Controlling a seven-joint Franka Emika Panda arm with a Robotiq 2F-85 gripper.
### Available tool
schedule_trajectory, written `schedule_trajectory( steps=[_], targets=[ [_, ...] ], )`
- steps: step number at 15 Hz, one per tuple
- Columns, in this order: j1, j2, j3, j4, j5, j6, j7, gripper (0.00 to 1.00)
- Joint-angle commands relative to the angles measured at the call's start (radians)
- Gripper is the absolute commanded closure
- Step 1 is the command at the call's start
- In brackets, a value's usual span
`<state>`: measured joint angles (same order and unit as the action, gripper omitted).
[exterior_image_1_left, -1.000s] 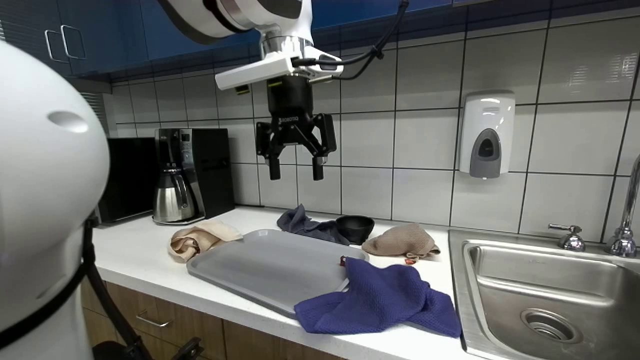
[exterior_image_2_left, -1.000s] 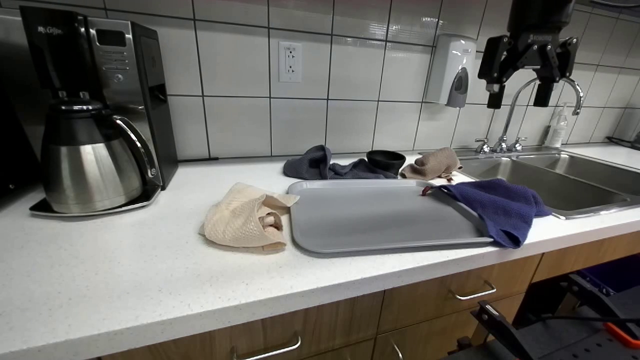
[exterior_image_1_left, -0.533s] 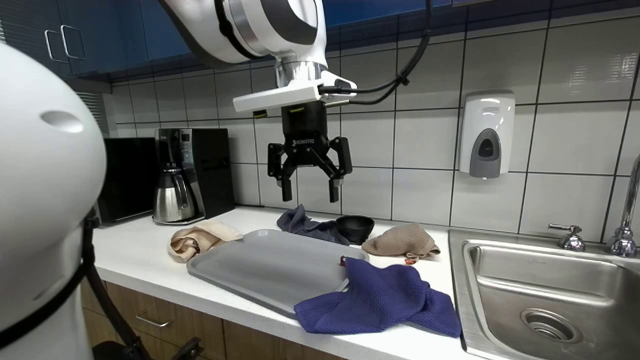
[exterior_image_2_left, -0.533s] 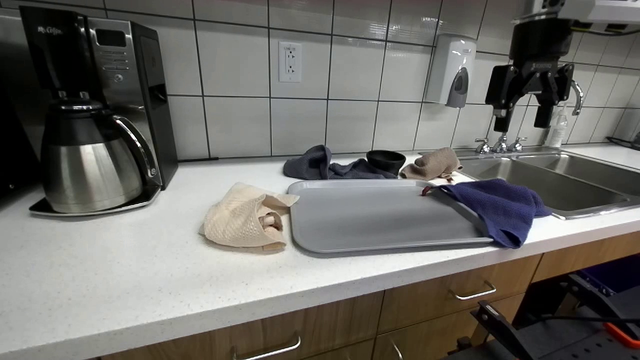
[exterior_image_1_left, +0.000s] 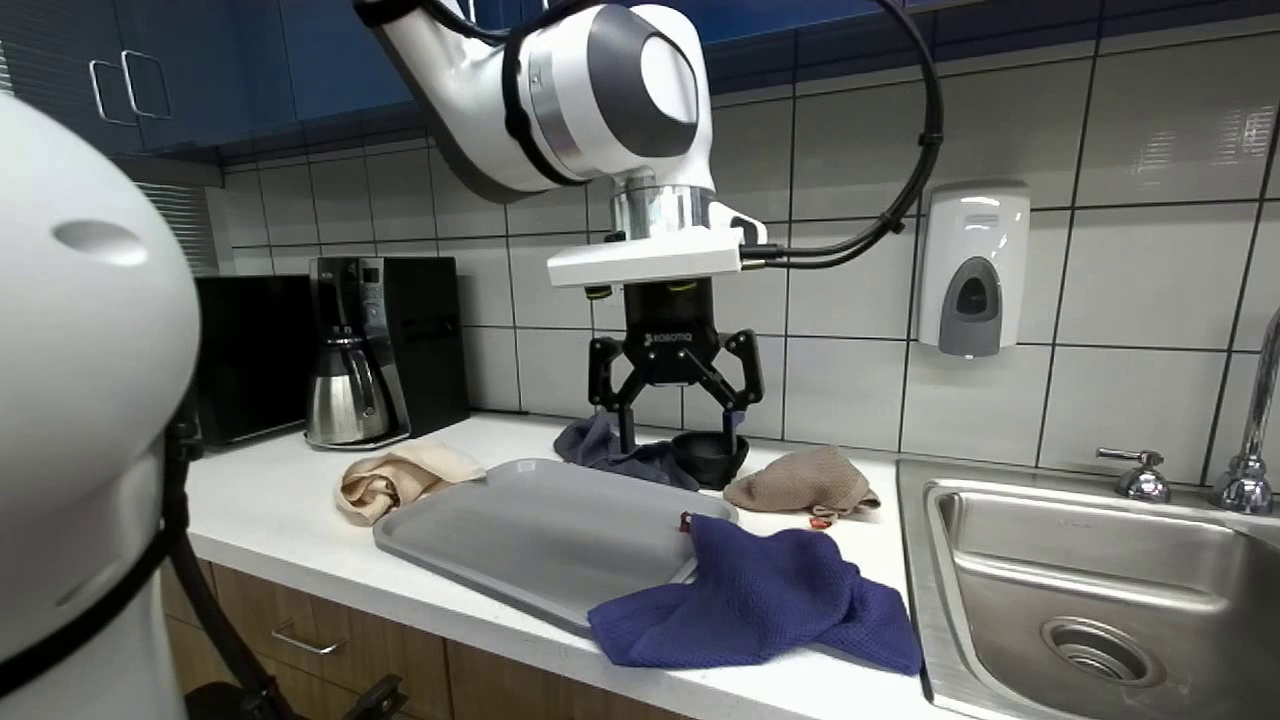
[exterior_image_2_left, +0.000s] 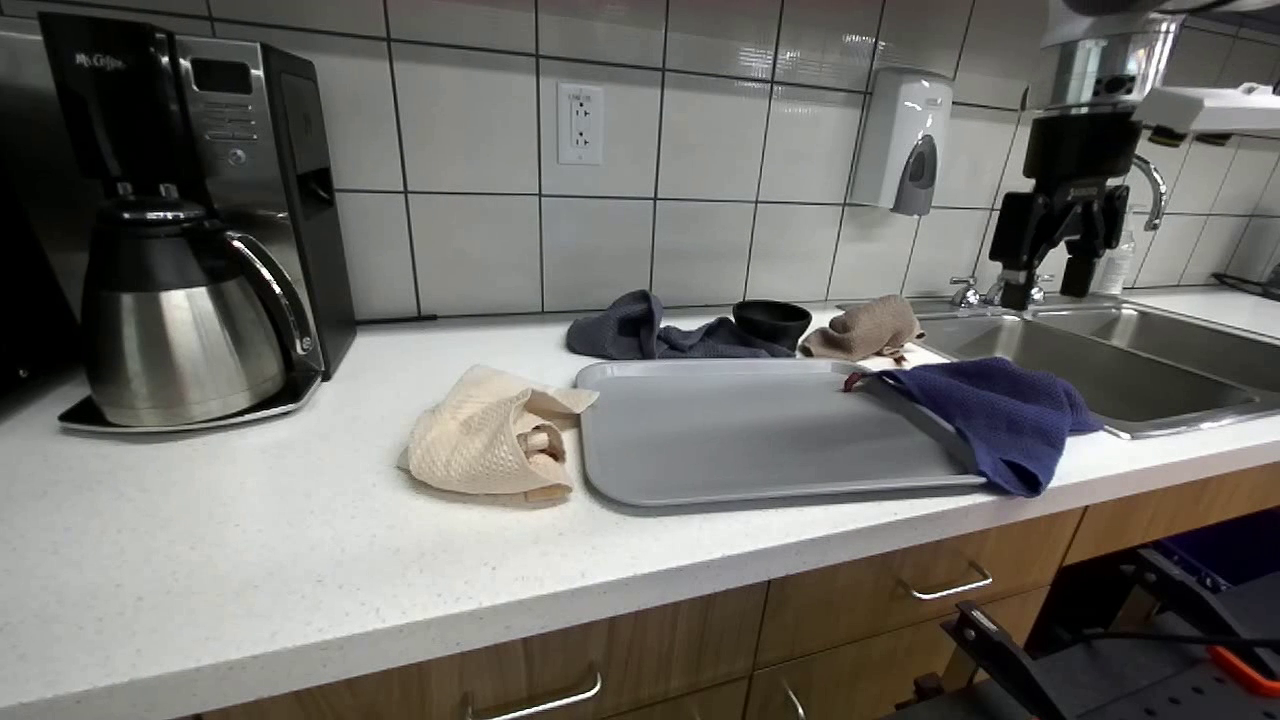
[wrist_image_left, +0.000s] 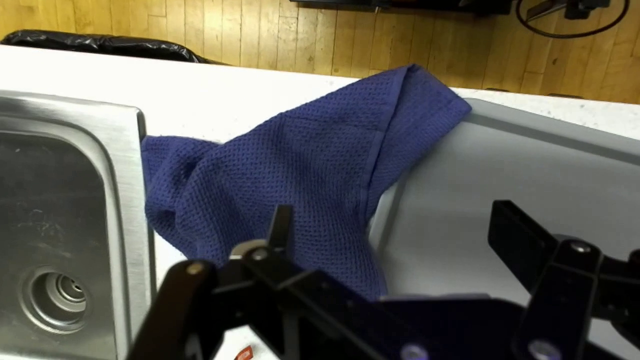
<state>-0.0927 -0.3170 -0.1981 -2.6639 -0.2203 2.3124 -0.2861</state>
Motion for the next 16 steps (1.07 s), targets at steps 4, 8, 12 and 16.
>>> schedule_trajectory(
  steps=[4, 8, 12, 16],
  targets=[
    [-0.031, 0.181, -0.045, 0.083, -0.009, 0.124, -0.185, 0.0],
    [-0.052, 0.294, -0.055, 0.139, -0.002, 0.192, -0.252, 0.0],
    [-0.078, 0.396, -0.048, 0.194, 0.007, 0.245, -0.294, 0.0],
    [-0.107, 0.485, -0.037, 0.241, 0.01, 0.289, -0.312, 0.0]
  ],
)
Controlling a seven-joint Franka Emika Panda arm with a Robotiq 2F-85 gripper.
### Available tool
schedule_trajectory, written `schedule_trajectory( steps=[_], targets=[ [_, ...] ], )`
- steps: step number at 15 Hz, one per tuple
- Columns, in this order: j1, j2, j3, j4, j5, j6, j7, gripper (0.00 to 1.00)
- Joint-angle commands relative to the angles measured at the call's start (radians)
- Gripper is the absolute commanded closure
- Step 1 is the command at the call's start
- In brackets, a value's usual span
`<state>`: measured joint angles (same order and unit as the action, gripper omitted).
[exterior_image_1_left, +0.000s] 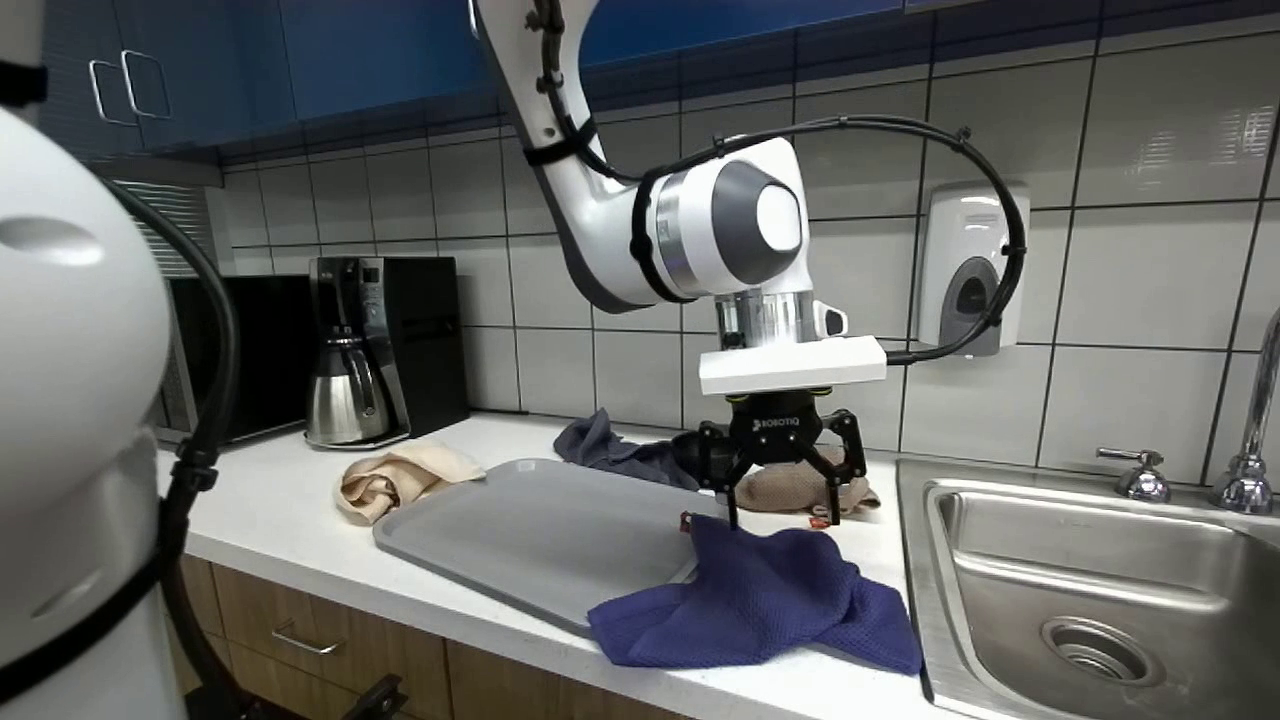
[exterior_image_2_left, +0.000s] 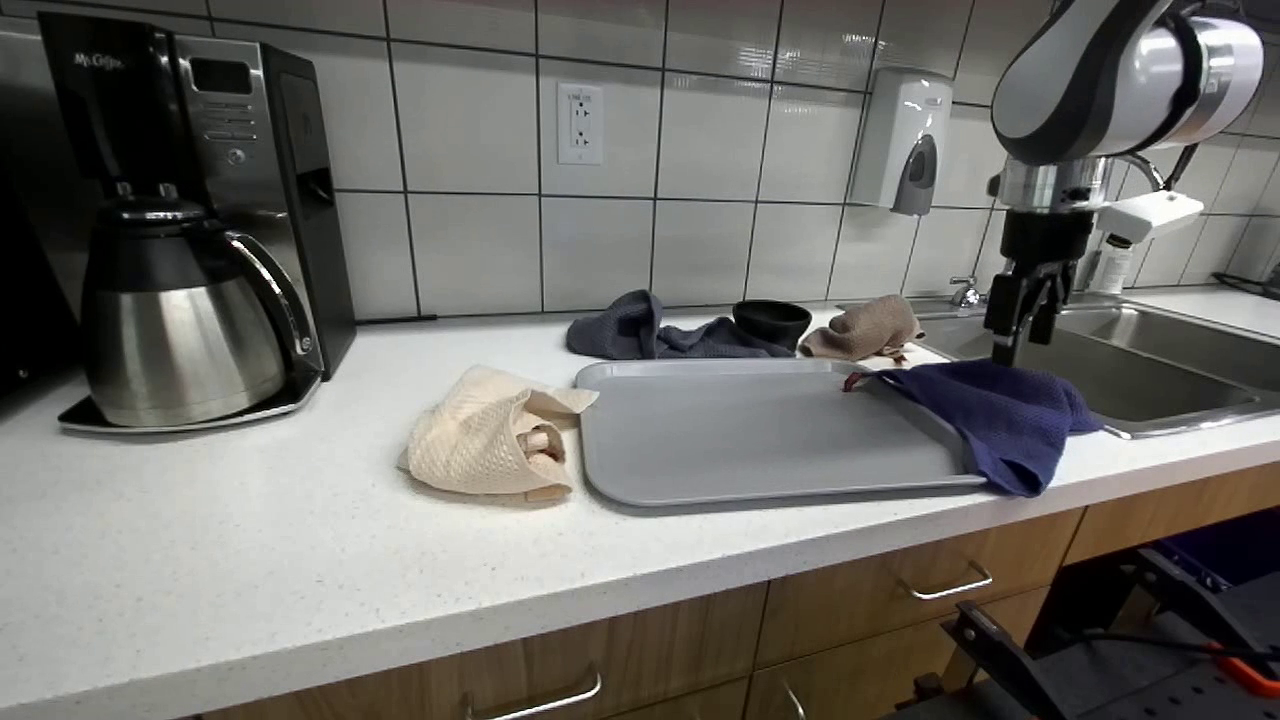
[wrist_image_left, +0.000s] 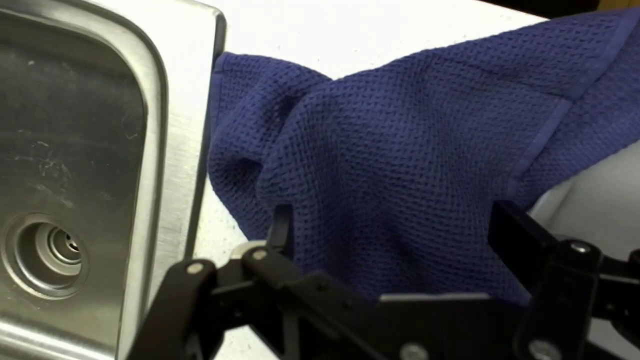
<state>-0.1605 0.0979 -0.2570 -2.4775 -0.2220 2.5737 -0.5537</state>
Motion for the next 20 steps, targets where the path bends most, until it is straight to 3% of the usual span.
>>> schedule_trajectory(
  steps=[1, 14, 20],
  targets=[
    [-0.046, 0.087, 0.026, 0.065, 0.015, 0.033, -0.049, 0.0],
    [-0.095, 0.283, 0.065, 0.167, -0.001, 0.109, -0.012, 0.0],
    [-0.102, 0.315, 0.082, 0.189, 0.0, 0.101, -0.004, 0.0]
  ],
)
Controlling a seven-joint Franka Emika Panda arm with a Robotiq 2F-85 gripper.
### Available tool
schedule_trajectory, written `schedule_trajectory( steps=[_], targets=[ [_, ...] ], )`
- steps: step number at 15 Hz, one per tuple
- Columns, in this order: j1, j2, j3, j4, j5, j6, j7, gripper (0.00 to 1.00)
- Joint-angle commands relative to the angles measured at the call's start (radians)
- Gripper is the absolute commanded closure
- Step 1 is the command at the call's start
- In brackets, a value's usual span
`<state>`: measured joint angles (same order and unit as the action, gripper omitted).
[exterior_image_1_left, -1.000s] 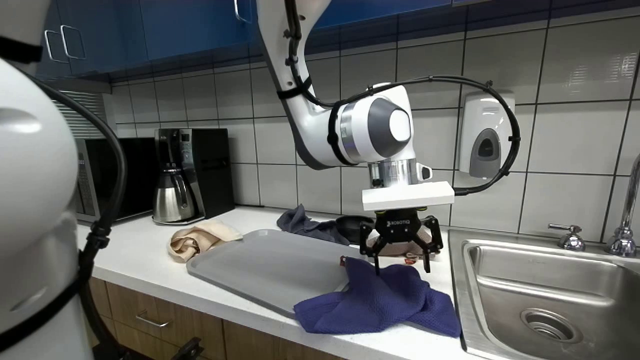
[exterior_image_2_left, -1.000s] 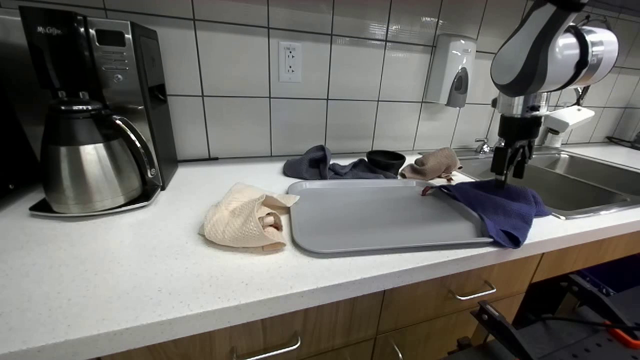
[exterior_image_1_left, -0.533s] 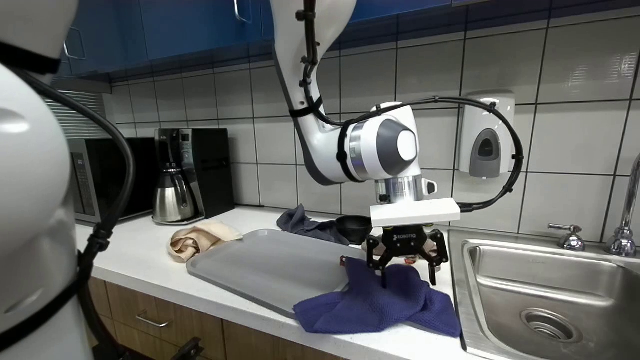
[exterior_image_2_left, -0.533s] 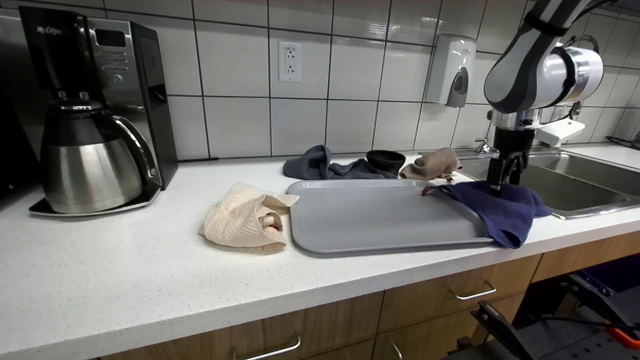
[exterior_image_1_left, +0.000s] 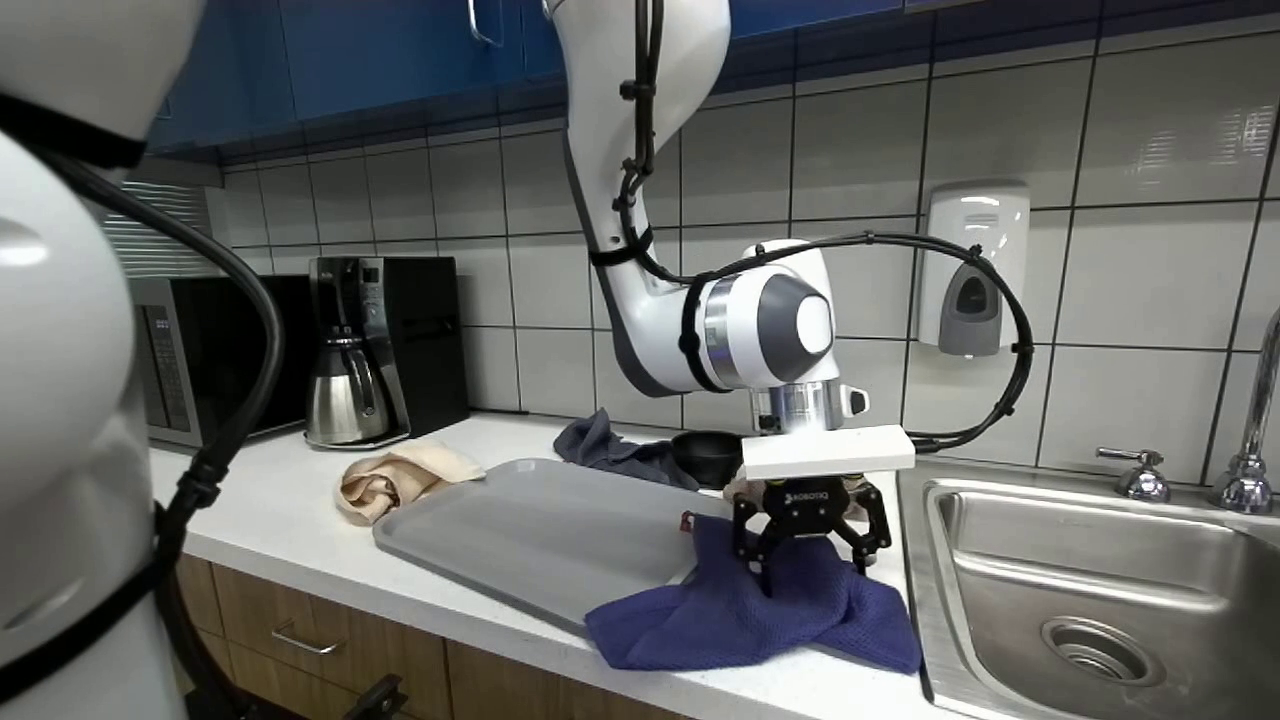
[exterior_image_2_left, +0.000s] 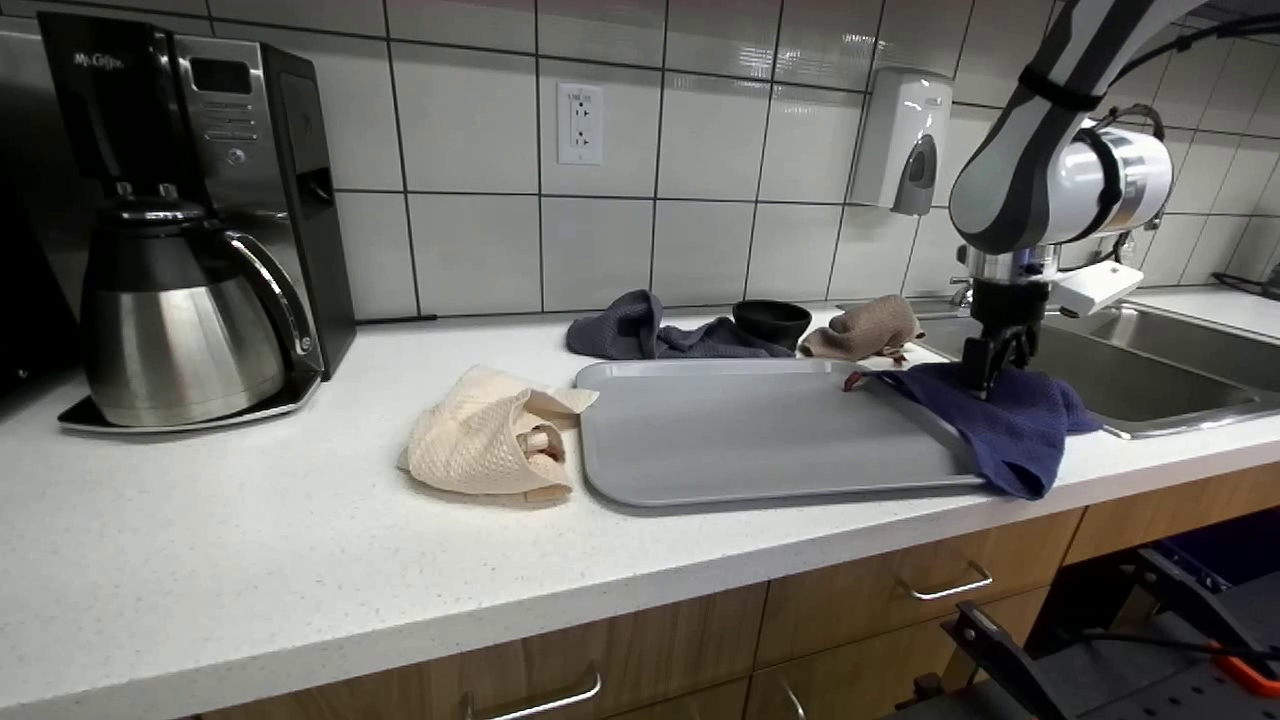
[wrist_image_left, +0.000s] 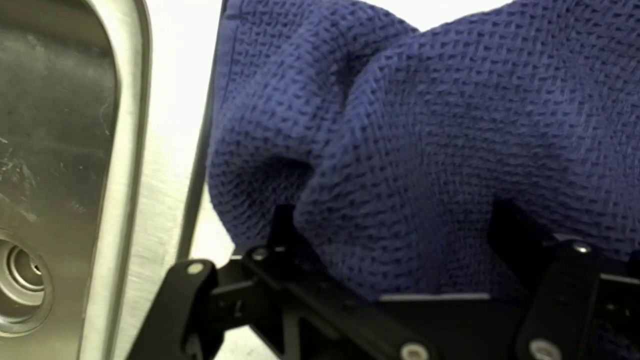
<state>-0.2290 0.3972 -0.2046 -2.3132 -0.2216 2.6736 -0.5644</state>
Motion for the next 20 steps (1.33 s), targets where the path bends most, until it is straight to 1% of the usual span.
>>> schedule_trajectory(
  steps=[1, 2, 4, 5, 10, 11, 12, 13, 20],
  targets=[
    [-0.035, 0.015, 0.031, 0.026, 0.001, 0.001, 0.007, 0.25],
    [-0.036, 0.012, 0.03, 0.026, 0.0, 0.0, 0.008, 0.26],
    [-0.038, 0.001, 0.033, 0.024, 0.002, -0.009, 0.011, 0.42],
    [-0.039, -0.006, 0.034, 0.022, 0.004, -0.013, 0.013, 0.51],
    [-0.034, -0.054, 0.029, -0.003, 0.001, -0.029, 0.026, 0.88],
    [-0.034, -0.062, 0.028, -0.005, 0.002, -0.032, 0.029, 0.97],
    [-0.032, -0.072, 0.026, -0.009, 0.0, -0.035, 0.033, 1.0],
    [-0.033, -0.08, 0.026, -0.012, 0.002, -0.038, 0.034, 1.0],
    [-0.025, -0.194, 0.013, -0.051, 0.002, -0.078, 0.071, 0.99]
  ],
)
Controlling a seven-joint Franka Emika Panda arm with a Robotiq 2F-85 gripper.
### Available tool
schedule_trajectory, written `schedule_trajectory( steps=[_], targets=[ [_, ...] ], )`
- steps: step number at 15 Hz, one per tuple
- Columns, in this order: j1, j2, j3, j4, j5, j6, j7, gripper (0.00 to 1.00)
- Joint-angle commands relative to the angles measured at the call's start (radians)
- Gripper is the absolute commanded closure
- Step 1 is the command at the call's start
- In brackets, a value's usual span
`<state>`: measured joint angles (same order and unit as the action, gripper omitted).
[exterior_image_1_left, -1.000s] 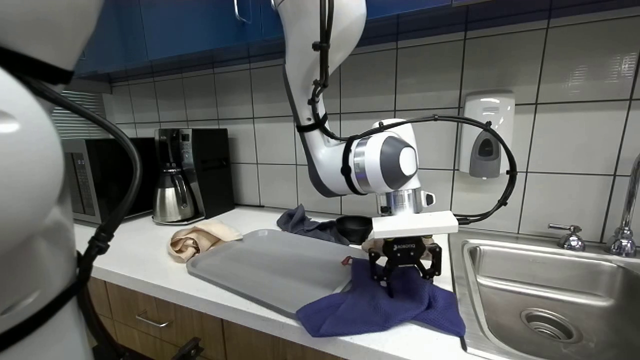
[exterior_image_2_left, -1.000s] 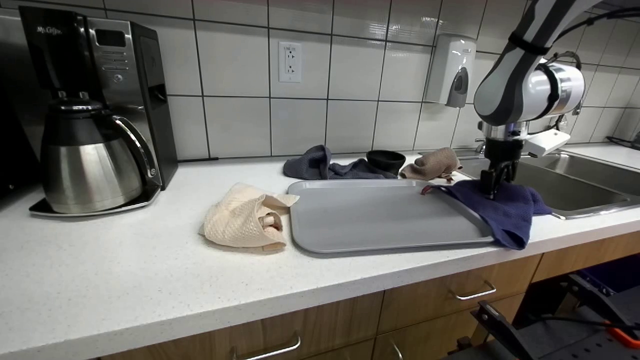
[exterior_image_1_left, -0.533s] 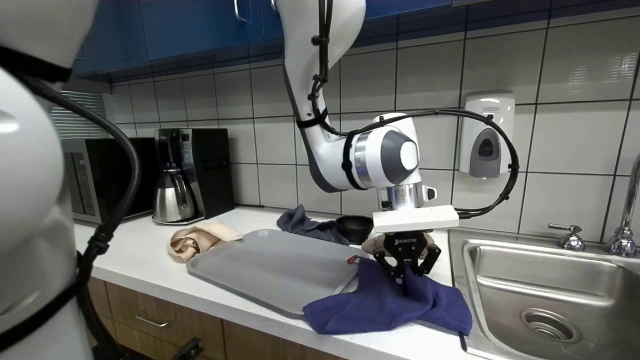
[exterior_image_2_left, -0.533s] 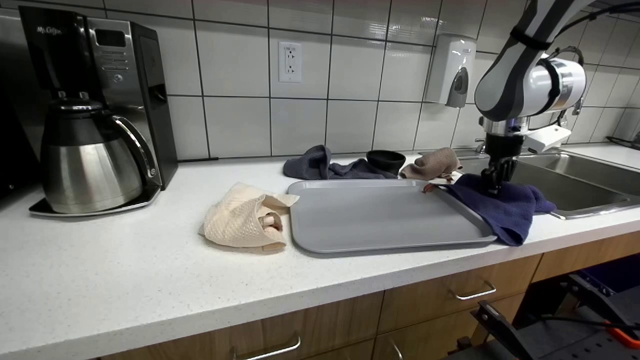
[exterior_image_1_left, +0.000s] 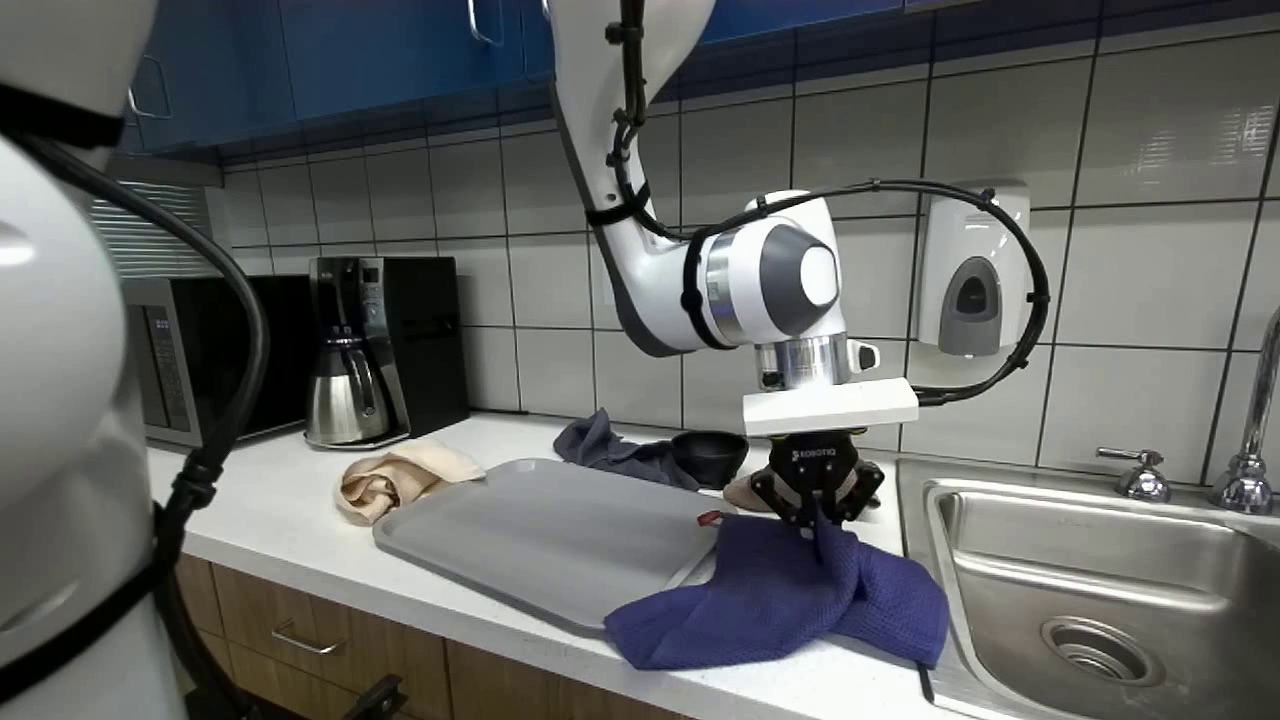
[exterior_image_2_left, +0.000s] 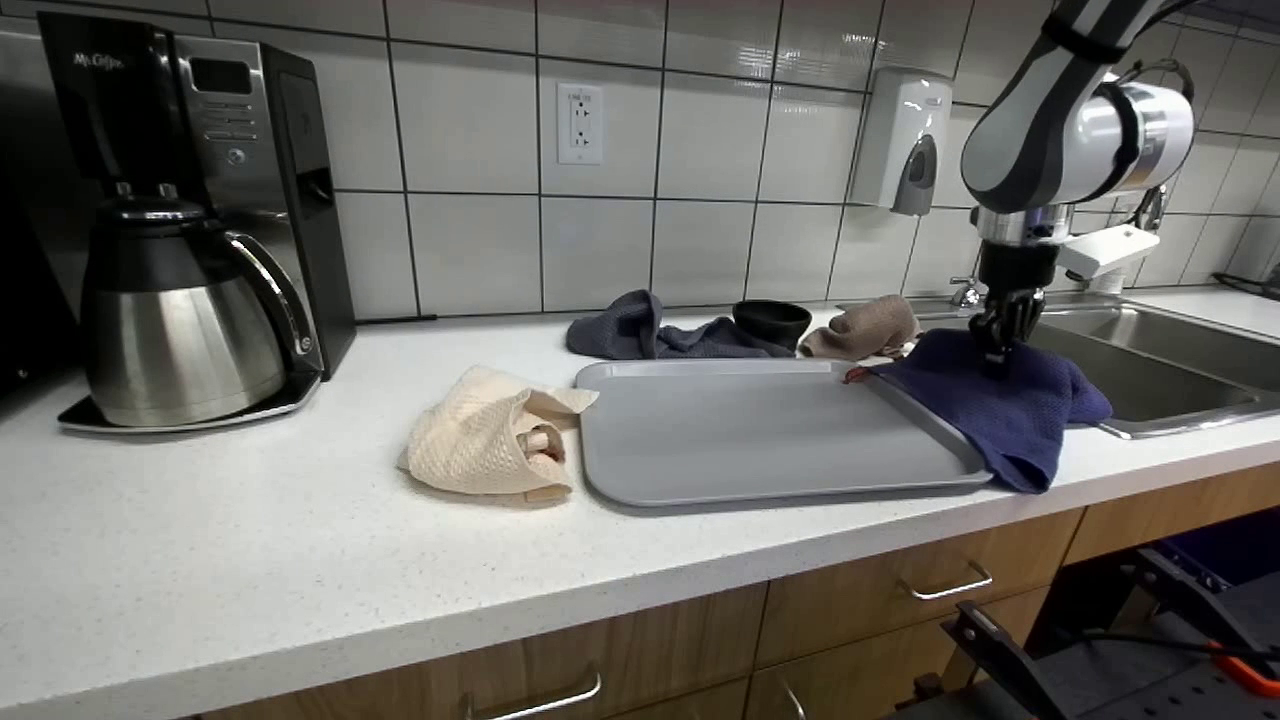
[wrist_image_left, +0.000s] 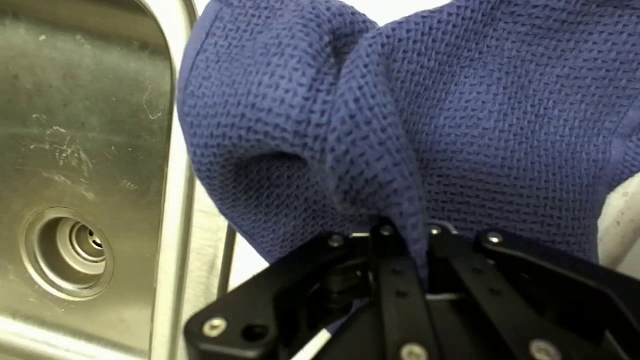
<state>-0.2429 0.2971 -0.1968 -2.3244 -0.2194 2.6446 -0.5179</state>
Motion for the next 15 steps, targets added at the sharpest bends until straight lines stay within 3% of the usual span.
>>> schedule_trajectory(
  steps=[1, 15],
  targets=[
    [-0.01, -0.113, 0.003, -0.044, 0.0, -0.06, 0.029, 0.99],
    [0.051, -0.368, 0.02, -0.086, 0.011, -0.146, 0.077, 0.99]
  ],
)
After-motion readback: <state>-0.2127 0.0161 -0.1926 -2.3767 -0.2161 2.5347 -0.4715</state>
